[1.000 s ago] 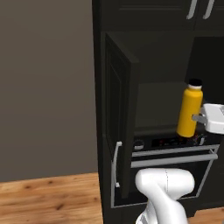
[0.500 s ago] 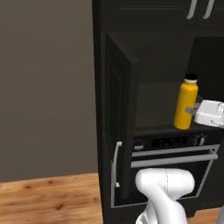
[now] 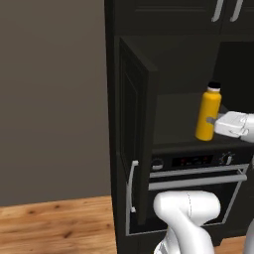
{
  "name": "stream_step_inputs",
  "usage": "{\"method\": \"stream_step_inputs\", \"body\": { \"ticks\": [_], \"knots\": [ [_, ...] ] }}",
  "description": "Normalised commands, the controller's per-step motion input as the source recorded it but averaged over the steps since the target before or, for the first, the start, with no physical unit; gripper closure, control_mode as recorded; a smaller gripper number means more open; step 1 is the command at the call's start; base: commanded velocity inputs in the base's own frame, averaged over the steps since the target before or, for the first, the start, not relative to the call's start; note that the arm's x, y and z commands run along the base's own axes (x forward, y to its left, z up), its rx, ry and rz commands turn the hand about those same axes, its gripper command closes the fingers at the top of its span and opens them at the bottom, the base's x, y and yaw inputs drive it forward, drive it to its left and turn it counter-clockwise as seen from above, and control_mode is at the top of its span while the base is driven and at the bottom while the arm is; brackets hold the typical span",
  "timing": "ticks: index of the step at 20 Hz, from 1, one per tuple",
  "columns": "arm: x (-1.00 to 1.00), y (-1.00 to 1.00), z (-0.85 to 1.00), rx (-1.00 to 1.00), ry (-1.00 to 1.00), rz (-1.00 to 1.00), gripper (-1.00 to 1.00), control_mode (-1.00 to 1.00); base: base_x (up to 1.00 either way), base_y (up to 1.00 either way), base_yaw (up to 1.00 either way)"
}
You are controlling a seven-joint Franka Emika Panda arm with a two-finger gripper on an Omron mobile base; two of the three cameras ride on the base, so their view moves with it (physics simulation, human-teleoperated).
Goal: Pick the water bottle from the counter and place it in the open cabinet.
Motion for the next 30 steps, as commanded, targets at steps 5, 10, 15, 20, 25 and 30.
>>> {"method": "stream_step_inputs", "body": {
  "ticks": [5,10,15,20,25,30],
  "knots": [
    [0.37,-0.10,-0.15,0.00,0.00,-0.02,1.00,-1.00,0.00,0.00,0.00],
    [0.31,-0.10,-0.15,0.00,0.00,0.00,1.00,-1.00,0.00,0.00,0.00],
    [0.29,-0.08,-0.19,0.00,0.00,0.00,1.00,-1.00,0.00,0.00,0.00],
    [0.28,-0.02,-0.19,0.00,-0.01,-0.01,1.00,-1.00,0.00,0.00,0.00],
    [0.19,0.00,-0.15,0.00,0.00,0.00,1.00,-1.00,0.00,0.00,0.00],
    [0.18,0.00,-0.11,0.00,0.00,0.00,1.00,-1.00,0.00,0.00,0.00]
  ]
}}
